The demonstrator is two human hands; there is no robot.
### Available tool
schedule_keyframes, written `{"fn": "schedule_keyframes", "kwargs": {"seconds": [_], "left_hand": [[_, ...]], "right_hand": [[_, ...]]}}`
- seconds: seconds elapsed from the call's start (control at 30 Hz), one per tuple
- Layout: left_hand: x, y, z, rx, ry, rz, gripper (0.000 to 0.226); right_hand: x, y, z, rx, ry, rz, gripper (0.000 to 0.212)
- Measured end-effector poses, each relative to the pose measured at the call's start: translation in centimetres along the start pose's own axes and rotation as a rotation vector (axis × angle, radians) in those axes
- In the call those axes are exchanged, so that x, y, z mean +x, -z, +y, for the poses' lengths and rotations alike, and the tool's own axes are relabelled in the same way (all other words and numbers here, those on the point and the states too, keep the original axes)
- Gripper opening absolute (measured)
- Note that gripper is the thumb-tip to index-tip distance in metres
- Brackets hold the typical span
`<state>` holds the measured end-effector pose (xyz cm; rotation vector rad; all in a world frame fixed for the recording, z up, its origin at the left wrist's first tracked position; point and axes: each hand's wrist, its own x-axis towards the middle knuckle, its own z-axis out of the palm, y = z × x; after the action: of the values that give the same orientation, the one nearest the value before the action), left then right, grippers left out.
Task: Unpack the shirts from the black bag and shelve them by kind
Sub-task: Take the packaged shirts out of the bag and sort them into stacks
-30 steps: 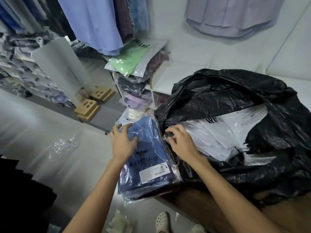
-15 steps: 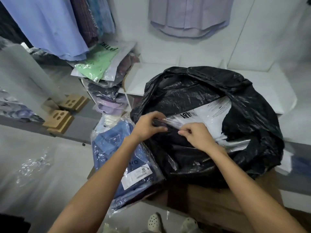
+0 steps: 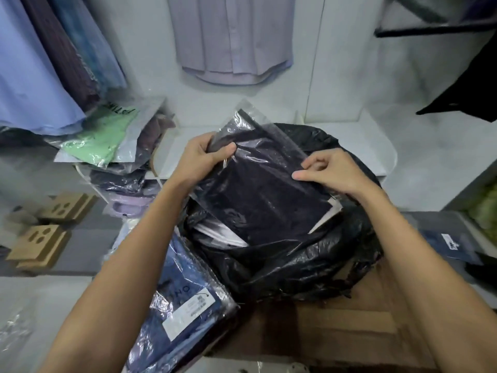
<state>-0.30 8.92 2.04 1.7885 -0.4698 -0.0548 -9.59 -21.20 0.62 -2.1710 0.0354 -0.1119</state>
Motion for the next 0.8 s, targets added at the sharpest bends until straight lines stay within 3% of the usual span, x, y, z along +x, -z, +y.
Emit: {"fn": "schedule_keyframes", "kwargs": {"seconds": [0.07,0.13,0.23,0.3,0.37,0.4,0.47,0.6,0.63,0.7,0.8], "left_hand": [[0.4,1.1,1.3,-0.020,-0.014,0.030,0.022],[1.3,2.0,3.0,0.025,-0.023,0.025,0.010],[3.2,2.6,6.8,0.245,-0.063,-0.023,0.014],[5.0,2.5,9.3,0.425,-0.119,-0.055,0.025],[6.4,2.1,11.7,0.587,-0.155,-0.081,0.033],[6.9,1.8,12.8,0.664,-0.170,-0.108,0.036],[7.6,1.6,14.9,0.797,-0.202,-0.198,0.038],[8.7,1.6,17.7,0.991,-0.228,-0.497,0.026],[8.9,1.6,18.3,1.035,-0.242,-0.546,0.024],[9.4,1.3,19.5,1.092,-0.287,-0.576,0.023],[10.0,1.1,21.6,1.177,-0.374,-0.544,0.023]], "right_hand": [[-0.6,1.0,1.3,0.006,-0.054,-0.049,0.031],[-1.2,1.1,2.9,0.062,-0.089,-0.052,0.033],[-1.8,0.1,4.8,0.147,-0.101,-0.028,0.038],[-1.9,-0.9,5.2,0.163,-0.063,-0.113,0.040],[-2.1,-2.1,5.0,0.195,-0.015,-0.207,0.022],[-2.1,-2.7,4.8,0.191,0.011,-0.228,0.021],[-1.9,-3.7,4.8,0.178,0.060,-0.223,0.040],[-1.6,-4.3,5.1,0.173,0.086,-0.258,0.045],[-1.6,-4.2,4.9,0.185,0.096,-0.282,0.044],[-1.6,-4.0,4.0,0.216,0.089,-0.328,0.017],[-1.6,-3.3,2.4,0.358,0.068,-0.377,0.046]]}}
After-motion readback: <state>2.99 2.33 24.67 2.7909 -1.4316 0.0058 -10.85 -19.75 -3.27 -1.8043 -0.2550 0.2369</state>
